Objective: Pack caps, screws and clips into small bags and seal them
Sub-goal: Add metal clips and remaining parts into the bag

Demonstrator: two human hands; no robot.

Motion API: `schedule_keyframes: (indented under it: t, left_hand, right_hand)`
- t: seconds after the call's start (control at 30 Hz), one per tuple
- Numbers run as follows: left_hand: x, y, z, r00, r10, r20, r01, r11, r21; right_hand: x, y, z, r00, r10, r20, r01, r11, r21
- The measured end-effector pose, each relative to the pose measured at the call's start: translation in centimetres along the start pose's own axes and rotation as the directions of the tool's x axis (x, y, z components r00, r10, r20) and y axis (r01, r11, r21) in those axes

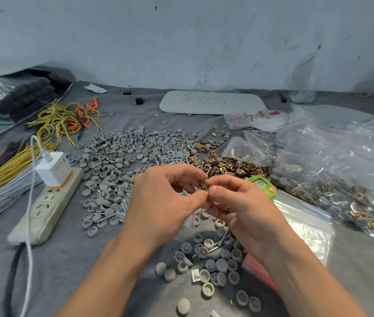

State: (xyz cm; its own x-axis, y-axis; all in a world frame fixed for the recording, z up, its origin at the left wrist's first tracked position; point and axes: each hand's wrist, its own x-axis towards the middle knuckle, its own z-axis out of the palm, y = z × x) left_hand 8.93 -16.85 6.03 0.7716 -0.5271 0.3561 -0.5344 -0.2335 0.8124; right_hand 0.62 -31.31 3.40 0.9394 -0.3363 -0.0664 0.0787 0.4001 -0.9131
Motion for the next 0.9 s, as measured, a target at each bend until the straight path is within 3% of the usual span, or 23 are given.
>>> schedule_keyframes:
  t: [0.6, 0.9]
  left_hand:
    - [0.20, -0.44, -0.17, 0.993, -0.098, 0.069, 0.105, 0.989, -0.103]
    - [0.45, -0.55, -0.17, 0.983, -0.149, 0.106, 0.164, 0.974, -0.158]
  right_hand:
    - [-0.06, -0.06, -0.10, 0.995, -0.094, -0.030, 0.093, 0.994, -0.055]
    - [0.00, 0.15, -0.41, 0.977, -0.207, -0.056, 0.186, 0.949, -0.256]
